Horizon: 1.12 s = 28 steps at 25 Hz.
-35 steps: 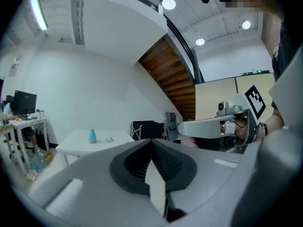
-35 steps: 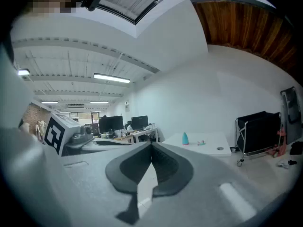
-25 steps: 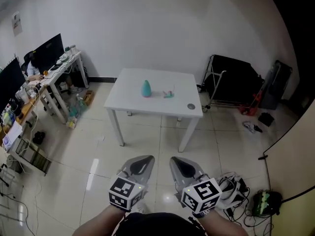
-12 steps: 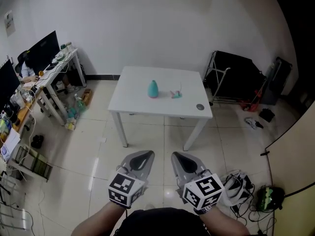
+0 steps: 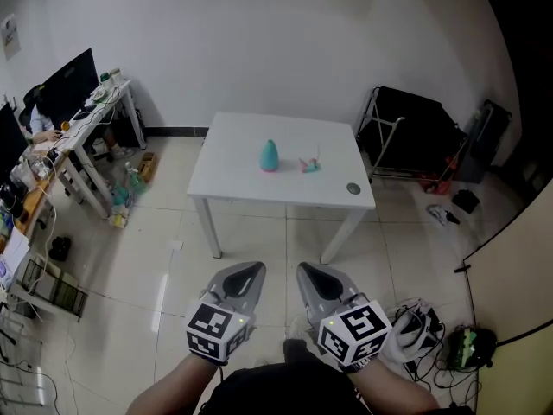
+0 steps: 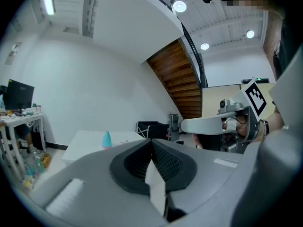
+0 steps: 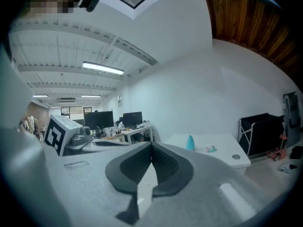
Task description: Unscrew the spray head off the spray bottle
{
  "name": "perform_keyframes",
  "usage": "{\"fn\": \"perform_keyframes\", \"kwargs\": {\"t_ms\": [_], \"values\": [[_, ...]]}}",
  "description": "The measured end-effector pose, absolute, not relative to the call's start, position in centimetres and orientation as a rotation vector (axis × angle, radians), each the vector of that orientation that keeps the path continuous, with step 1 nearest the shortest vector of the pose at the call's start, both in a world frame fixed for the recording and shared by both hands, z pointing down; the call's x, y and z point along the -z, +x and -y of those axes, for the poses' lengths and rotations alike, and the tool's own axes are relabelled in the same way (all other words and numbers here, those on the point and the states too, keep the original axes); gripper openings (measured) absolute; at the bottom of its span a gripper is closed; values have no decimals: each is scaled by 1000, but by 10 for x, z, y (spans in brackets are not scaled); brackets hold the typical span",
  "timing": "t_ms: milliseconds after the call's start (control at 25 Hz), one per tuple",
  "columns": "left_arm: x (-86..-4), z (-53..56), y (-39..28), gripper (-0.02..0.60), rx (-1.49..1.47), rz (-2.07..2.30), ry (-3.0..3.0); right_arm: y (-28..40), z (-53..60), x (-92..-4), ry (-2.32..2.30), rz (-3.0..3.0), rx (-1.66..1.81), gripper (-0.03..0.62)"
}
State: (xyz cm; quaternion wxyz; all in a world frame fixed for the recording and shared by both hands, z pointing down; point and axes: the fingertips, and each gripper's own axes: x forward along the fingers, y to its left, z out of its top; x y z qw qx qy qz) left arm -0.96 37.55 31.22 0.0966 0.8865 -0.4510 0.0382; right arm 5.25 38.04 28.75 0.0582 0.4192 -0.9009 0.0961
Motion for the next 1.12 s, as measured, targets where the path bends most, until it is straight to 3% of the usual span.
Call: {"fn": "perform_keyframes", "kwargs": {"t_ms": [1120], "values": [[-366,-188,42,14,-298,1392,2502,121,-185,-319,1225,2734,-429,-8]]}}
